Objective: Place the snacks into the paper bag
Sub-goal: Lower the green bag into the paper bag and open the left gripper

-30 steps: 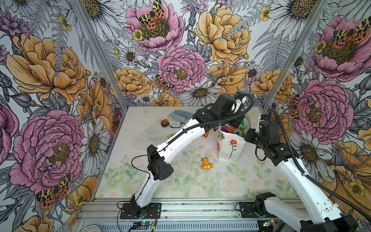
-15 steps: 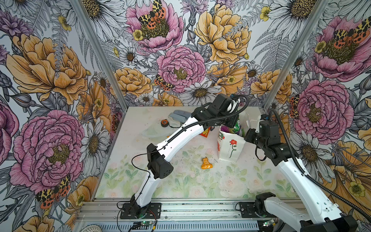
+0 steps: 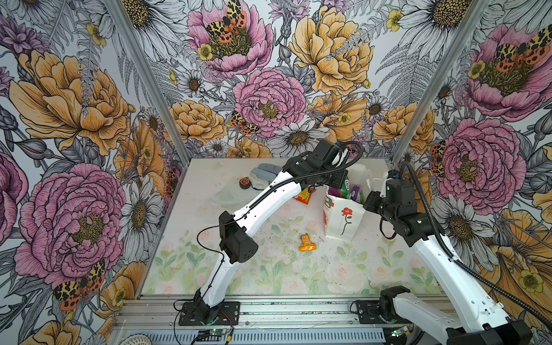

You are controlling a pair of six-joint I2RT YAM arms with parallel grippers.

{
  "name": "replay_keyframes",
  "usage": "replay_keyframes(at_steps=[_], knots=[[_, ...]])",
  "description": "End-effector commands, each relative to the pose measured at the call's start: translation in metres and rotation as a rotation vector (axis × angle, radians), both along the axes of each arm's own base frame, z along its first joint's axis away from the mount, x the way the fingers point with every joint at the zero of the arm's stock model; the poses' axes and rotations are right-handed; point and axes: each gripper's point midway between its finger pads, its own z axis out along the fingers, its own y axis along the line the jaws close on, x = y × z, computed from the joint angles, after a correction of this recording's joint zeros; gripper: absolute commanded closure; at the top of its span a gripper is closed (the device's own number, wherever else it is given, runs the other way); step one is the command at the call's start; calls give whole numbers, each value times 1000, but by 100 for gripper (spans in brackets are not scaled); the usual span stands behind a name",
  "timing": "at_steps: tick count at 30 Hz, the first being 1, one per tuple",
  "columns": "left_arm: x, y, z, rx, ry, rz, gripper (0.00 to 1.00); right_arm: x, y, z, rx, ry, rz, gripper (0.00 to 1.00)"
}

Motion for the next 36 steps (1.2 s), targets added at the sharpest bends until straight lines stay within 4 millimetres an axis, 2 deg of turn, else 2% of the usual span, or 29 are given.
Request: replay_keyframes(at_steps=[1, 10, 14, 19, 24, 26, 28, 32, 36], knots=[[2, -8, -7, 8, -9, -9, 100, 0, -1, 4, 2, -24, 2, 100], [8, -9, -31, 60, 20, 4, 98, 0, -1, 3, 0, -22, 1, 100], [7, -7, -21, 58, 0, 13, 74, 0, -1, 5, -3, -27, 1, 100], [7, 6, 5, 58, -64, 64, 57, 1, -1, 6, 0, -28, 2, 100], [8, 25, 35, 63, -137, 171, 49, 1, -1, 8, 1, -31, 2, 100], [4, 31, 48, 66, -175, 204, 42, 2, -1, 8, -1, -31, 3, 100], [0, 35, 56, 57, -184, 220, 41, 2, 0, 8, -3, -30, 6, 100], [7, 56, 55, 97, -183, 320, 38, 3, 0, 9, -2, -32, 5, 100], [14, 65, 39, 118, -120, 349, 34, 3, 0, 10, -1, -34, 8, 100]])
